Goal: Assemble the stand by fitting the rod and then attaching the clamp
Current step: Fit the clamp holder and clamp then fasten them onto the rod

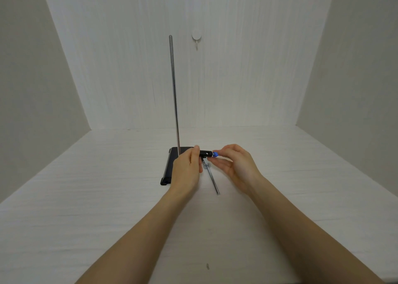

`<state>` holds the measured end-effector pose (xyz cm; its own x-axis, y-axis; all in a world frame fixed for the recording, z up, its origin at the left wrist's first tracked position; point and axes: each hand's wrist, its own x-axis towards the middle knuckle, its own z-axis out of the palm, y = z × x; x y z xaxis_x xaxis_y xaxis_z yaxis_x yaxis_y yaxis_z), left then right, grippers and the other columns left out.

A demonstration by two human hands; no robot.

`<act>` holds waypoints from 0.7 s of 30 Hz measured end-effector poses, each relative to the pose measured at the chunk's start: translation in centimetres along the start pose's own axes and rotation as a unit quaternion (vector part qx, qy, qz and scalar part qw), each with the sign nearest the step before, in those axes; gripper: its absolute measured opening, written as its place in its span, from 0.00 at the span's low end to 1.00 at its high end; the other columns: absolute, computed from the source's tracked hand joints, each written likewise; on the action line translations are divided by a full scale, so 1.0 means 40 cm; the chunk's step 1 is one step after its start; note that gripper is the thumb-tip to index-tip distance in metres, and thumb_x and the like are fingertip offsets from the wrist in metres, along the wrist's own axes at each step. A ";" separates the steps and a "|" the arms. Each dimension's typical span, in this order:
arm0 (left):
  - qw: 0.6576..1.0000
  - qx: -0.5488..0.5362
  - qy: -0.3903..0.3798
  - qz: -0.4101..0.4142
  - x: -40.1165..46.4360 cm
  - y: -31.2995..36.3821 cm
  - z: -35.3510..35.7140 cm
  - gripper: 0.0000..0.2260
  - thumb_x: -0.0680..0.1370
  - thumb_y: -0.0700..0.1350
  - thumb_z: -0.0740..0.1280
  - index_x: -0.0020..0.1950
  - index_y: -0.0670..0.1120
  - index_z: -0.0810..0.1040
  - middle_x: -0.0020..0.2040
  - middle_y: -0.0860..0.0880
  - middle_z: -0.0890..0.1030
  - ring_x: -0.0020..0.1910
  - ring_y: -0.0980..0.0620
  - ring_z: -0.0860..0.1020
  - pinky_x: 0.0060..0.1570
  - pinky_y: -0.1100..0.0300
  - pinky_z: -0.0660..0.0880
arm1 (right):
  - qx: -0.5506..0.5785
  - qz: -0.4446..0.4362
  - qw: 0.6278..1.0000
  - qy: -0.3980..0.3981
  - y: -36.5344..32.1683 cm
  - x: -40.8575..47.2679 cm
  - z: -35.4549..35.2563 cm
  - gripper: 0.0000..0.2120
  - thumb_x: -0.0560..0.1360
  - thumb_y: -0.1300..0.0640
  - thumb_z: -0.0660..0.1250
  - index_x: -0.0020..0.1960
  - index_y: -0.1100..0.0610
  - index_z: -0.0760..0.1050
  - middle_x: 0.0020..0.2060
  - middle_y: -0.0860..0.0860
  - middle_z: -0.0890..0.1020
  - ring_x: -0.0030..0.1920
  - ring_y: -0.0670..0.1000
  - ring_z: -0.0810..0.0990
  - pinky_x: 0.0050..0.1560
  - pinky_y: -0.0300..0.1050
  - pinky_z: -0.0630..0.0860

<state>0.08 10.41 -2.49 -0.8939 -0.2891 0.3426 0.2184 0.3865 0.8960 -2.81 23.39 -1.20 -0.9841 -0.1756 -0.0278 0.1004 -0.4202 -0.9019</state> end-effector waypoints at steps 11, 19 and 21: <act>0.999 0.026 0.001 0.023 -0.002 -0.006 0.001 0.21 0.82 0.49 0.53 0.31 0.44 0.68 0.24 0.53 0.68 0.24 0.57 0.66 0.28 0.68 0.64 | -0.050 -0.007 0.998 -0.026 0.003 -0.004 -0.001 0.09 0.71 0.75 0.65 0.42 0.63 0.77 0.45 0.61 0.81 0.44 0.53 0.83 0.49 0.38 0.81; 0.999 0.033 0.032 0.022 0.004 -0.013 0.004 0.20 0.82 0.50 0.54 0.37 0.38 0.71 0.29 0.48 0.74 0.28 0.52 0.69 0.34 0.57 0.68 | -0.428 -0.115 0.894 0.069 0.021 -0.002 -0.008 0.05 0.69 0.61 0.69 0.41 0.56 0.73 0.38 0.50 0.77 0.38 0.48 0.76 0.38 0.40 0.73; 0.998 0.033 0.044 0.025 0.007 -0.018 0.004 0.20 0.81 0.50 0.55 0.38 0.37 0.72 0.30 0.47 0.74 0.29 0.52 0.69 0.33 0.61 0.67 | -0.520 -0.115 0.845 0.050 0.037 -0.003 -0.005 0.09 0.68 0.53 0.71 0.42 0.55 0.72 0.36 0.47 0.75 0.37 0.47 0.73 0.34 0.39 0.67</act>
<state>-0.39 10.18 -3.07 -0.8440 -0.3434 0.4119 0.2325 0.4578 0.8581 -2.57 22.97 -2.62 -0.9726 -0.0982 0.2105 -0.2275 0.5856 -0.7780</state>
